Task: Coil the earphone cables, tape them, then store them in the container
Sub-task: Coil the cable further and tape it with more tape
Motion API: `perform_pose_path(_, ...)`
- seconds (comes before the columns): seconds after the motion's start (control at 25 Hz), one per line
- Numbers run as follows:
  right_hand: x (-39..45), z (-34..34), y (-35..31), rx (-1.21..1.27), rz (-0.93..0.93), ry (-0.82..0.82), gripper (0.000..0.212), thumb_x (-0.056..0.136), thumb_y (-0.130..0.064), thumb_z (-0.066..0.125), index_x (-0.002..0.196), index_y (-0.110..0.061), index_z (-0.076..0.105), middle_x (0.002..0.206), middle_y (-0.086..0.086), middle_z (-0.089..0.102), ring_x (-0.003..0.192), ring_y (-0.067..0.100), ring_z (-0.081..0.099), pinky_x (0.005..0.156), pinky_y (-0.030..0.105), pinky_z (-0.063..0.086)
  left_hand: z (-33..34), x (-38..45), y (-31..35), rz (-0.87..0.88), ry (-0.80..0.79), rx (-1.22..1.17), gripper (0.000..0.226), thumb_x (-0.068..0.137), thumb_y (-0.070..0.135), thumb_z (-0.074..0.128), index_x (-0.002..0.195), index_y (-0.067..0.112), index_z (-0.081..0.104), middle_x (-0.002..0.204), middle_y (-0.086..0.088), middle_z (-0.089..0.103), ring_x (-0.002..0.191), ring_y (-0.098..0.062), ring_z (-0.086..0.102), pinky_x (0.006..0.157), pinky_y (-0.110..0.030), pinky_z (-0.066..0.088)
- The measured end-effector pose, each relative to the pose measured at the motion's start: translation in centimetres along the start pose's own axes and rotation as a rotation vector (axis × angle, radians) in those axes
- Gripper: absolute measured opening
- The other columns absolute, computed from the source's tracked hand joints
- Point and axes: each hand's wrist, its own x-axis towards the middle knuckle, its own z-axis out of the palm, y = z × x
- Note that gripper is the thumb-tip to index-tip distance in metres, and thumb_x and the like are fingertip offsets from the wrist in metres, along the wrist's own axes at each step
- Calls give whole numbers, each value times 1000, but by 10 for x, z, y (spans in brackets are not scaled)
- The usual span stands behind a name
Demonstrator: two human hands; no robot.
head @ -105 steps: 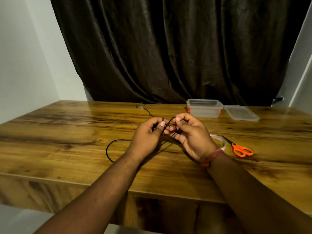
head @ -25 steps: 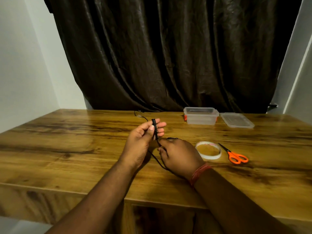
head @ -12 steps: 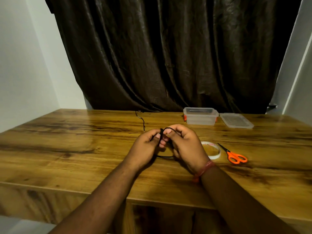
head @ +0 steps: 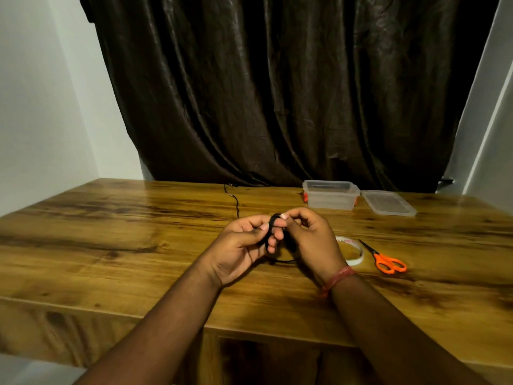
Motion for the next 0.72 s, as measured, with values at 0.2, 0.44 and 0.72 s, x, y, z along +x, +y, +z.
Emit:
perform_pose_path(0.2,-8,9,5,-339,-157,-187,15,98,-19,53,93,-23,67,74,-5,66,66,8,57,64,31,45,-1,3,6,98,116,-159,27,91,-1,52,115,-3,65,93,-11,70,73,-11,61,67,-20,54)
perform_pose_path(0.44,-15,10,-2,-557,-220,-408,18,101,-28,49,87,-27,60,65,-5,66,62,6,61,67,33,51,-3,9,8,197,321,-137,31,96,-5,42,120,1,61,109,-12,72,81,-9,65,75,-19,55)
perform_pose_path(0.72,-23,10,-16,-377,-171,-441,17,96,-23,59,79,-19,62,62,4,66,53,5,62,59,27,50,-3,13,-11,185,430,299,32,103,4,42,113,22,67,105,-1,74,92,-14,63,91,-37,49)
